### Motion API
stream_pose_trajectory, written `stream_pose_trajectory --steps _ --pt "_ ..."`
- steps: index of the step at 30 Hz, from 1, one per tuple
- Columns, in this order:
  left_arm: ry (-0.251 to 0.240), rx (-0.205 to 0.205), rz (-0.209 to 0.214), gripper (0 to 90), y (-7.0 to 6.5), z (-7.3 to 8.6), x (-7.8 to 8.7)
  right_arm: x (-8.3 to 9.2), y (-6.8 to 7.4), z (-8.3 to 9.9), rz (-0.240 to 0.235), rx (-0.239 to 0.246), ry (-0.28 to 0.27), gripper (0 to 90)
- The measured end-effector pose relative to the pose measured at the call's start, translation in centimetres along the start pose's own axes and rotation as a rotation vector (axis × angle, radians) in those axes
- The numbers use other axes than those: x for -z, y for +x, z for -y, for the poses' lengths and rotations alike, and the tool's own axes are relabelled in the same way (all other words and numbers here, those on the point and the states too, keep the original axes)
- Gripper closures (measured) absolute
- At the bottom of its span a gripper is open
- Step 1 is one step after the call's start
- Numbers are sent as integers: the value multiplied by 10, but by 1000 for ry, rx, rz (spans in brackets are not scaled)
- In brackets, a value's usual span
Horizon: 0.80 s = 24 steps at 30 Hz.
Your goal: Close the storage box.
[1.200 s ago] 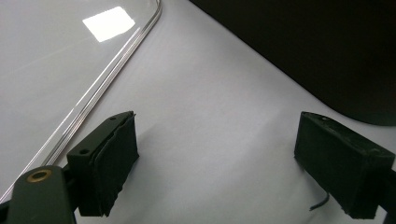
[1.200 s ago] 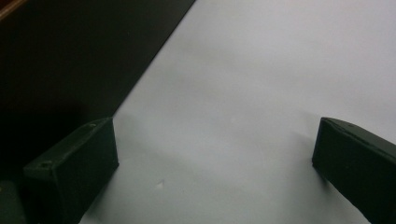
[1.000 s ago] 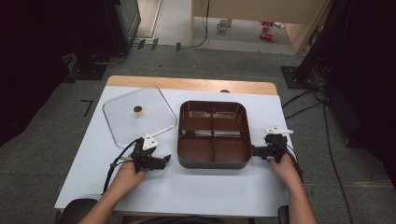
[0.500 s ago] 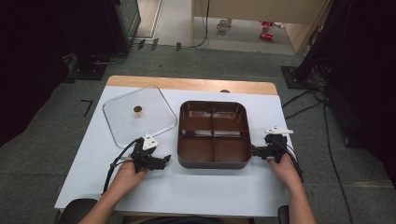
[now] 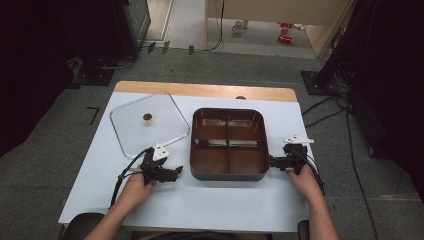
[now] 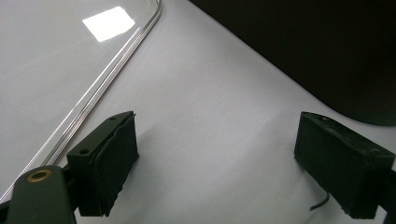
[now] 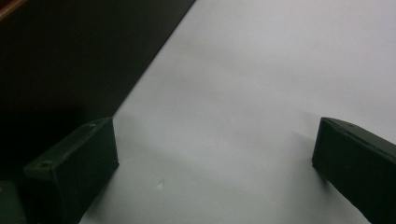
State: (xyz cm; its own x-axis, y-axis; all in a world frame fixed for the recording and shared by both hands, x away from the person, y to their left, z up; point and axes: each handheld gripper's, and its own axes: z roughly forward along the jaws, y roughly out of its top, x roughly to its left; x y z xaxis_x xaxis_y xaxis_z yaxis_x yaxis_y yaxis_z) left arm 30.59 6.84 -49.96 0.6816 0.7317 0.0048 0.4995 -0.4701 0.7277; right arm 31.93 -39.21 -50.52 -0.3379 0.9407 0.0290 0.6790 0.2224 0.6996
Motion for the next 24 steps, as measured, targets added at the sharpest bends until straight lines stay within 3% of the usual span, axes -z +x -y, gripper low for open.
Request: stream_pose_trajectory --steps 12,24 --pt "8 2 2 134 1 -1 0 0 0 0 0 0 0 0" --pt "95 12 -11 137 -1 -12 -1 0 0 0 0 -1 0 0"
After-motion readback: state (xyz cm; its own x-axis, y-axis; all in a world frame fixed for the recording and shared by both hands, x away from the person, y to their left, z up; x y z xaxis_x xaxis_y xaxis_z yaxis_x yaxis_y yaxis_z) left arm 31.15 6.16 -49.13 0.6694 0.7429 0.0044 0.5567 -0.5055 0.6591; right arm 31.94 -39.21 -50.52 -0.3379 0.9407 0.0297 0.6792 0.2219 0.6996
